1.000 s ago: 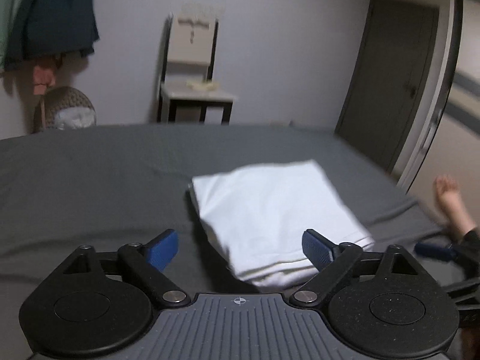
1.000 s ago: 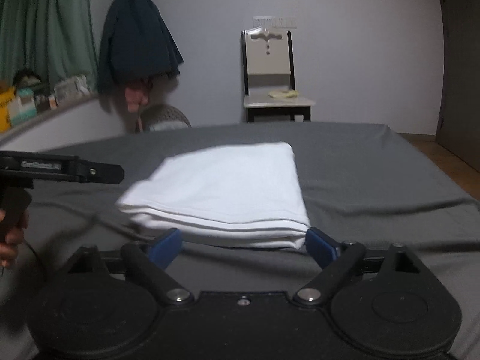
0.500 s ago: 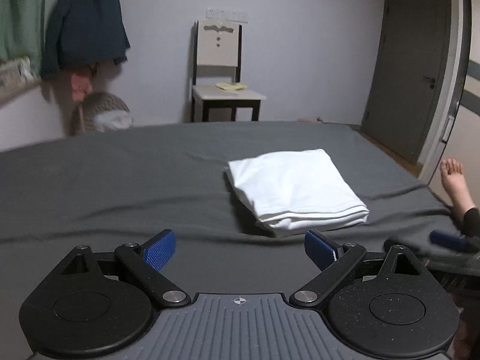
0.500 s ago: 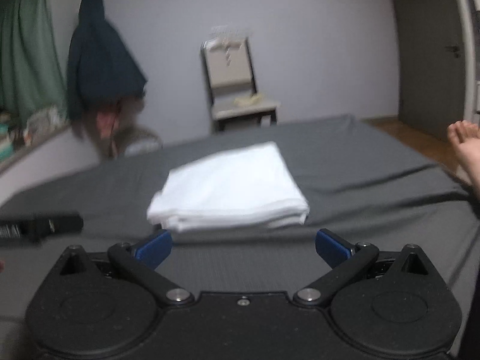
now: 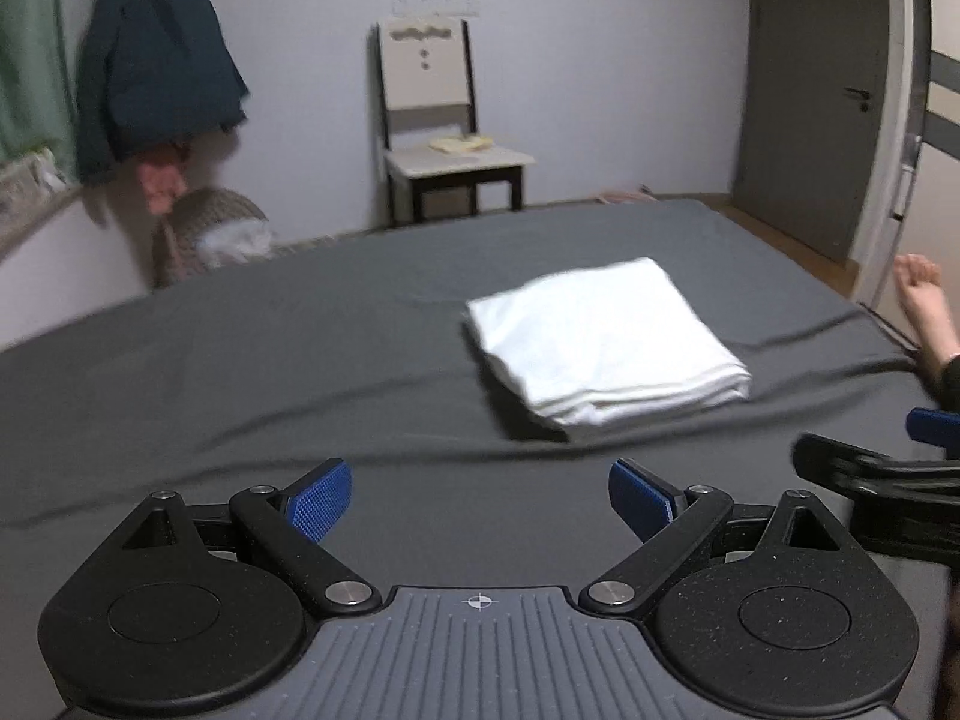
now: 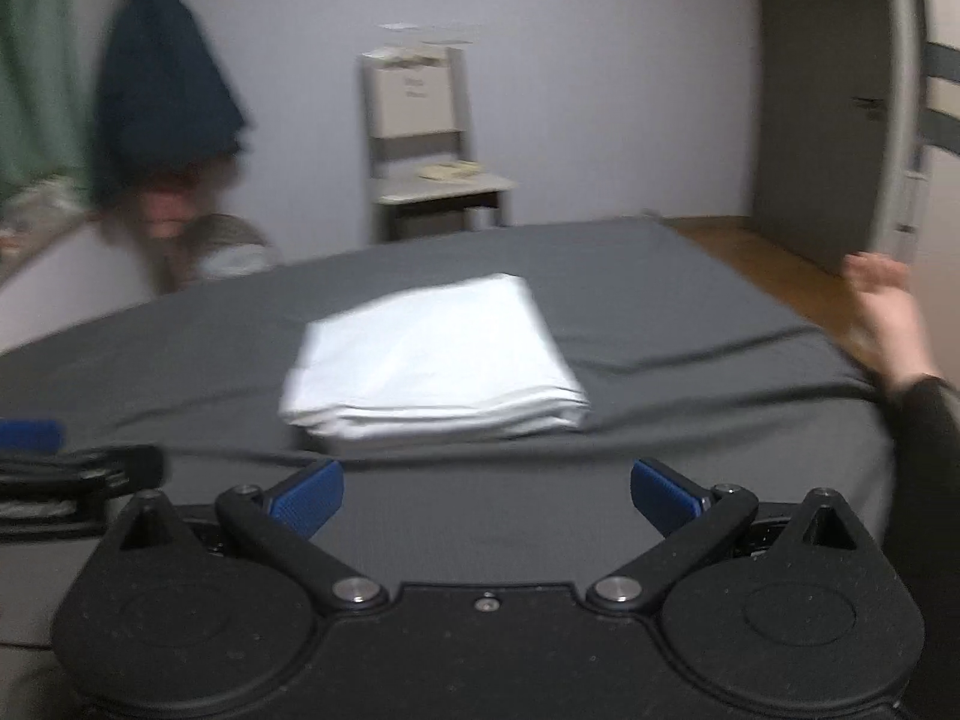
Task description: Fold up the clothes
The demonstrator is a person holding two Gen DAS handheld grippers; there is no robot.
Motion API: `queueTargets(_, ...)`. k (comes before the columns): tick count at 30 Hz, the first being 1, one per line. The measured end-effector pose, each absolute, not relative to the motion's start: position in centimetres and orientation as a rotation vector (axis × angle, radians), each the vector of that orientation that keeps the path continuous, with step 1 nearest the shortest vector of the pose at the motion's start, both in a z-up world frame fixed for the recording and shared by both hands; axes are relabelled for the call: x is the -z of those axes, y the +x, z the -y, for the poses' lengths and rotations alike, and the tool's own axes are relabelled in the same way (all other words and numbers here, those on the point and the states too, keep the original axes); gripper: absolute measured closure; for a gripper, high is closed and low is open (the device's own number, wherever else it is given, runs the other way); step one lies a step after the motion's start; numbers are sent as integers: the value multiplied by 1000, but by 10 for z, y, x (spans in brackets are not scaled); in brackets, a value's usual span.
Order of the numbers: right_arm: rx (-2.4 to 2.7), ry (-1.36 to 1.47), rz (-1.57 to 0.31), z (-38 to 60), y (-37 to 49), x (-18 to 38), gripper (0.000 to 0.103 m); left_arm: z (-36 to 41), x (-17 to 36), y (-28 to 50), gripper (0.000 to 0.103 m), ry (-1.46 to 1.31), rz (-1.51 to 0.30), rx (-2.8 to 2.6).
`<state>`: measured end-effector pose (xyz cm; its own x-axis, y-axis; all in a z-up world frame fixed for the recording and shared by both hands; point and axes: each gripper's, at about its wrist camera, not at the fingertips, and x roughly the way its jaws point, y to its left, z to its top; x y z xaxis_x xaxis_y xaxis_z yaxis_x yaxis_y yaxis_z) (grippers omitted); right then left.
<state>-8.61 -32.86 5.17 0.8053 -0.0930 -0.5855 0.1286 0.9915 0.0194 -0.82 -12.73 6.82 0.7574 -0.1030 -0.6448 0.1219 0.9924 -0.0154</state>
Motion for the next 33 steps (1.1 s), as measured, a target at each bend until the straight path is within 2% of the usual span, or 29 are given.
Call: queueTargets(33, 150, -7, -676, 331, -83, -38, 0, 139, -61, -23, 9, 99, -760, 119)
